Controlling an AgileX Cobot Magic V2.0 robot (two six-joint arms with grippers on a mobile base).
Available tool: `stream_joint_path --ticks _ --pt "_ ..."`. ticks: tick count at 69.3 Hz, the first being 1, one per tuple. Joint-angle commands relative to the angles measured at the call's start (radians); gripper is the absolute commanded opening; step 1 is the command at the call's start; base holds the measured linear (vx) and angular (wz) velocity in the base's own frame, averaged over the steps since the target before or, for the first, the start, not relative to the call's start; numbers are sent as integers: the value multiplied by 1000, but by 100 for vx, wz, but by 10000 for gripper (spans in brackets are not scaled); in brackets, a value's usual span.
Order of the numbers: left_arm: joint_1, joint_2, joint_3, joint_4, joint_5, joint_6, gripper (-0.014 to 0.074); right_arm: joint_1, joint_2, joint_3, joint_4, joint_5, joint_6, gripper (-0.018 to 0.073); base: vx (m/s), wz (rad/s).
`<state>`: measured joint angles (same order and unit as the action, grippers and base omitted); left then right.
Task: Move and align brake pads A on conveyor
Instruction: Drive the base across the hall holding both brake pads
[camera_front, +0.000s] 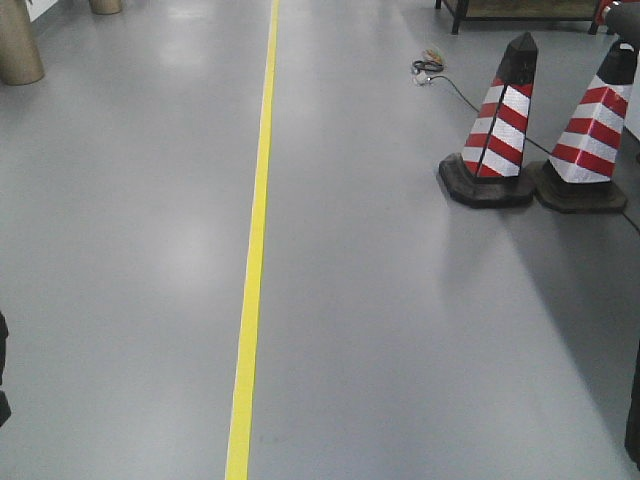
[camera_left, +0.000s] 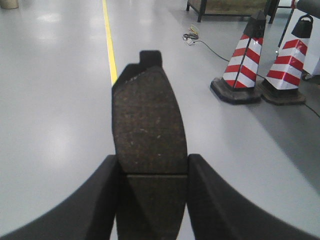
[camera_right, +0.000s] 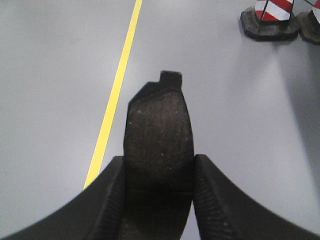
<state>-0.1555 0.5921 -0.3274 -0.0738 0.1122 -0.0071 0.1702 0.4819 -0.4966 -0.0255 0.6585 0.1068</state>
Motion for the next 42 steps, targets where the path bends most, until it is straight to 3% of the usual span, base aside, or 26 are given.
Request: stream_joint_path --ticks 1,42 --pt "-4 -1 -30 -7 -94 -9 -6 -8 2 -32 -7 -90 -4 -7 71 -6" --pt "-4 -1 -30 -7 -94 -9 -6 -8 2 -32 -7 -90 -4 -7 68 -2"
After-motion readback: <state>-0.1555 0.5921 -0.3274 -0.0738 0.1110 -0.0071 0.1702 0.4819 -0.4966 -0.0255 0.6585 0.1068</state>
